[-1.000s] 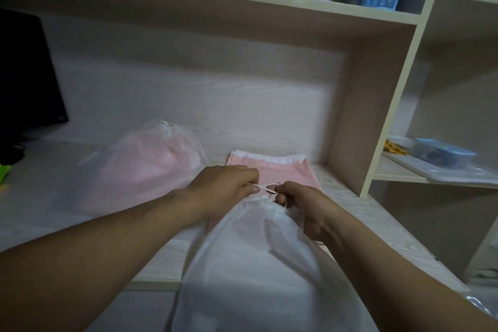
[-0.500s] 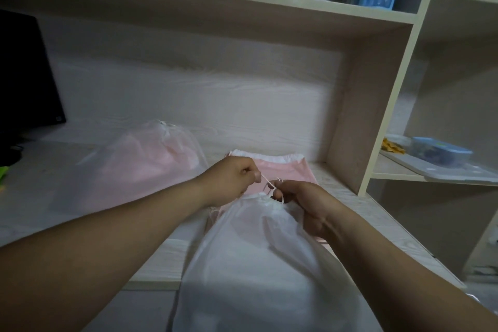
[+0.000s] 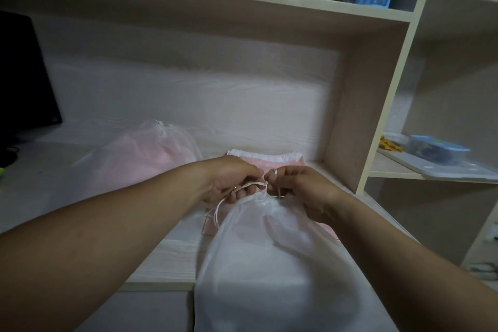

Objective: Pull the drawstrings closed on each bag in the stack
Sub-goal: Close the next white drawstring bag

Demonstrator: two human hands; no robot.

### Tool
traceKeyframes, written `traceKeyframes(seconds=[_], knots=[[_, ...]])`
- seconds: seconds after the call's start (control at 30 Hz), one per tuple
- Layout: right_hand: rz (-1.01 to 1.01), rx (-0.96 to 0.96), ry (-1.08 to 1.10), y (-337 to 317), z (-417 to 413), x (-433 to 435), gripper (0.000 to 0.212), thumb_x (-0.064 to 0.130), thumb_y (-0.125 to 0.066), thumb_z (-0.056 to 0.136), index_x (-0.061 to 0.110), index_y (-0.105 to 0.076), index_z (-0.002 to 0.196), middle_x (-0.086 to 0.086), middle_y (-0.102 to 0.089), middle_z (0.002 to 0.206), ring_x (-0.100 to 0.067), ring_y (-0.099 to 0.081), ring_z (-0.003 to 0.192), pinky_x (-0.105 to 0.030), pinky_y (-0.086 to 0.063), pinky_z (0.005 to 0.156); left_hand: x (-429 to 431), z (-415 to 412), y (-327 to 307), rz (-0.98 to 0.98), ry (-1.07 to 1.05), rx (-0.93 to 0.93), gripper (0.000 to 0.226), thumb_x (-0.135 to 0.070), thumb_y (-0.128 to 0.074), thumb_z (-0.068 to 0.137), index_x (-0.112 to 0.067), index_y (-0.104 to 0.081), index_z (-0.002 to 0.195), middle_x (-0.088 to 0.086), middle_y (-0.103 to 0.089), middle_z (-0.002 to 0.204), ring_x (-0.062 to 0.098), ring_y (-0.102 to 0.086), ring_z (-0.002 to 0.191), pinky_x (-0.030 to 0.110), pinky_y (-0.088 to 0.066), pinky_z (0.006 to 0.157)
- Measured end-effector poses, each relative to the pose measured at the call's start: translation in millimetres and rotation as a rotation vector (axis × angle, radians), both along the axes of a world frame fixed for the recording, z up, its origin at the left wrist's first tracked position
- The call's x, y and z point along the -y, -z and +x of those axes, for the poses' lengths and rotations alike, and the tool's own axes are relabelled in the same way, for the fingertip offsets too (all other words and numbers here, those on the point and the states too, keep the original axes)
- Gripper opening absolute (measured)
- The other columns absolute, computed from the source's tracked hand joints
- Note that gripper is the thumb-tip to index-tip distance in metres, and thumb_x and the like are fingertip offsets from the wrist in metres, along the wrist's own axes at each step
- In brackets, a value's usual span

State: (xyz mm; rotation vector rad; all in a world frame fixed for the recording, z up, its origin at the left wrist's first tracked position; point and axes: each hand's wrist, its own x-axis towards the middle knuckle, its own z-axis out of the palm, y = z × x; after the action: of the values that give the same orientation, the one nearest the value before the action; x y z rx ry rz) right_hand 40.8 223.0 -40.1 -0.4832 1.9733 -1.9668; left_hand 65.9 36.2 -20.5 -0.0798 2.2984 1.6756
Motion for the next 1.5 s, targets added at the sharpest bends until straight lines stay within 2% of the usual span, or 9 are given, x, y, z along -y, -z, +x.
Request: traceKeyframes(seconds=[0.13,0.27,0.4,0.5,0.67,0.8,1.07,1.3,1.5], knots=[[0.030,-0.042,-0.056,-1,-1,0,0.017,-0.007,-0.056,0.098,0.000,-0.070,0.090,-0.013,-0.066,0.078,-0.014,-0.060,0.062,-0.021,-0.051,0.059,2,4,-1,0.011,0.058,-0.002,0.022,-0.018,-0.061,0.101,-0.012,-0.065,0.079,0.000,-0.055,0.062,0.008,-0.041,0.046,0.016,-0.029,0.037],[0.054,-0.071,-0.035,0,-2,-2,0.021,-0.007,-0.058,0.095,0.003,-0.071,0.082,-0.013,-0.067,0.080,-0.018,-0.061,0.068,-0.024,-0.050,0.064,3,4,0,0.088,0.090,0.027,0.007,-0.012,-0.070,0.093,-0.007,-0.073,0.091,0.005,-0.064,0.072,0.012,-0.055,0.058,0.023,-0.044,0.056],[0.064,-0.089,0.023,0,0,-1,0.016,-0.015,-0.057,0.086,-0.005,-0.069,0.088,-0.017,-0.066,0.083,-0.025,-0.059,0.075,-0.033,-0.048,0.072,0,3,6,0.149,0.073,0.037,0.012,-0.013,-0.075,0.089,-0.015,-0.076,0.077,0.002,-0.065,0.072,0.012,-0.058,0.065,0.025,-0.047,0.065],[0.071,-0.119,0.077,-2,4,2,0.022,-0.017,-0.054,0.088,0.000,-0.067,0.079,-0.008,-0.067,0.075,-0.015,-0.057,0.061,-0.024,-0.048,0.060,-7,5,8,0.157,0.032,0.009,0.013,-0.011,-0.075,0.090,-0.016,-0.073,0.078,-0.001,-0.060,0.065,0.008,-0.053,0.056,0.020,-0.046,0.055],[0.004,-0.055,0.163,4,4,2,0.021,-0.017,-0.055,0.088,-0.001,-0.067,0.080,-0.006,-0.070,0.073,-0.017,-0.058,0.061,-0.026,-0.049,0.060,-12,3,19,0.008,-0.040,-0.200,0.022,-0.020,-0.084,0.084,-0.018,-0.063,0.075,-0.003,-0.057,0.060,0.006,-0.047,0.043,0.015,-0.036,0.042],[-0.022,-0.046,0.131,5,10,2,0.014,-0.013,-0.056,0.093,-0.006,-0.067,0.088,-0.014,-0.060,0.073,-0.013,-0.054,0.053,-0.020,-0.046,0.051,-12,2,25,-0.169,-0.018,-0.297,0.023,-0.030,-0.085,0.083,-0.020,-0.066,0.072,-0.005,-0.057,0.061,0.007,-0.045,0.048,0.016,-0.035,0.047],[0.080,-0.374,0.198,10,14,11,0.013,0.002,-0.074,0.092,0.006,-0.075,0.080,0.001,-0.074,0.075,-0.005,-0.061,0.063,-0.016,-0.047,0.063,-11,5,25,-0.305,0.006,-0.289,0.014,-0.023,-0.072,0.088,-0.014,-0.070,0.077,0.002,-0.054,0.065,0.013,-0.045,0.053,0.023,-0.034,0.051],[-0.090,-0.080,0.148,15,10,-4,0.010,0.011,-0.073,0.095,0.008,-0.072,0.085,-0.014,-0.069,0.084,-0.020,-0.060,0.071,-0.031,-0.049,0.069,5,8,29,0.154,0.067,-0.279,0.027,-0.021,-0.064,0.100,-0.014,-0.055,0.076,0.001,-0.049,0.061,0.008,-0.038,0.047,0.019,-0.033,0.044],[-0.023,0.008,0.249,22,8,-27,0.021,0.014,-0.065,0.101,0.017,-0.063,0.080,-0.005,-0.074,0.087,-0.017,-0.067,0.069,-0.027,-0.049,0.061,42,13,32,-0.209,-0.006,-0.395,0.027,-0.022,-0.058,0.105,-0.010,-0.054,0.081,0.004,-0.058,0.067,0.016,-0.056,0.058,0.030,-0.054,0.056]])
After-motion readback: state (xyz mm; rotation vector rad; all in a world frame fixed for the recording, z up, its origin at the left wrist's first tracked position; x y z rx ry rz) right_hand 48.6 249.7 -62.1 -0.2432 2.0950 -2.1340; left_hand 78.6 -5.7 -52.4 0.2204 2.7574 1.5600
